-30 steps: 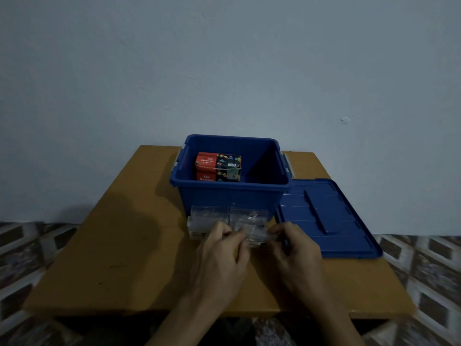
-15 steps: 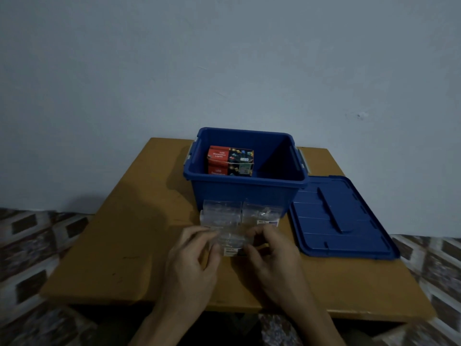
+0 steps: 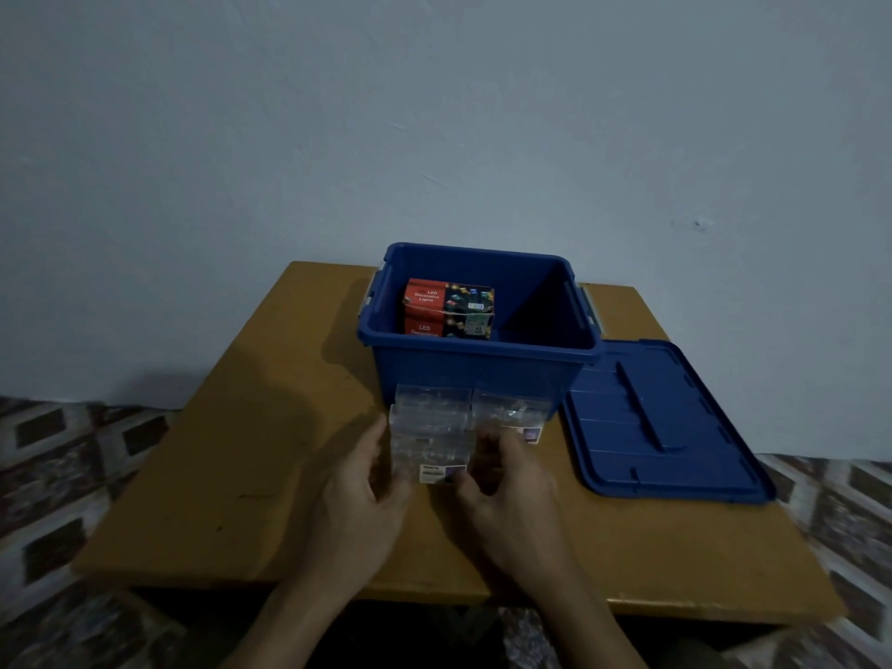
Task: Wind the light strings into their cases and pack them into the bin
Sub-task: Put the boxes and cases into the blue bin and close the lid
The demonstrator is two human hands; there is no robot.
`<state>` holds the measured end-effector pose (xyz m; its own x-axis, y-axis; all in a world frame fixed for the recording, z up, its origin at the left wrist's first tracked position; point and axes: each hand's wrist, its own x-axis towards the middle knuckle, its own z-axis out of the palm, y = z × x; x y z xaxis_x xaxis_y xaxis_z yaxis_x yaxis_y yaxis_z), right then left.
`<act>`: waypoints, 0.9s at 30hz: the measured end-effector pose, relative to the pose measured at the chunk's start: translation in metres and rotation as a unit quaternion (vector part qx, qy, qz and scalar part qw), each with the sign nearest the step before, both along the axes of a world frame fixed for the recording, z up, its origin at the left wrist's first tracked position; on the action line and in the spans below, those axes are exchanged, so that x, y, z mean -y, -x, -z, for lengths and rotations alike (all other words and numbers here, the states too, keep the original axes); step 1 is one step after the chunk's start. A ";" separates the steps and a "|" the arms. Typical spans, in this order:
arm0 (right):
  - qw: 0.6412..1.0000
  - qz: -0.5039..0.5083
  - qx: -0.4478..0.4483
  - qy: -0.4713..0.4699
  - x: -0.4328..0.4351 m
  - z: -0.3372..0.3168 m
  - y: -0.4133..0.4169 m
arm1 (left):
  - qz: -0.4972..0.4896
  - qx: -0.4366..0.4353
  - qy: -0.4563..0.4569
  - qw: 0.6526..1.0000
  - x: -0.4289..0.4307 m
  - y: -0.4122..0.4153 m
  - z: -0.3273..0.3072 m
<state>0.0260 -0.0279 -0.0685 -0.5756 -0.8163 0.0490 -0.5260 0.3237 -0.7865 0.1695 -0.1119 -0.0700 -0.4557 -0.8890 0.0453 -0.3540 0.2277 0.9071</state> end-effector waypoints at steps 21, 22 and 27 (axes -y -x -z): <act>0.999 -0.019 0.025 0.014 0.007 -0.009 -0.006 | 0.102 0.025 -0.036 0.994 0.031 0.008 0.005; 0.999 -0.021 0.028 0.015 0.007 -0.009 -0.006 | 0.101 0.020 -0.036 0.994 0.030 0.008 0.004; 0.999 -0.023 0.041 0.015 0.006 -0.009 -0.007 | 0.107 -0.001 -0.035 0.994 0.033 0.009 0.003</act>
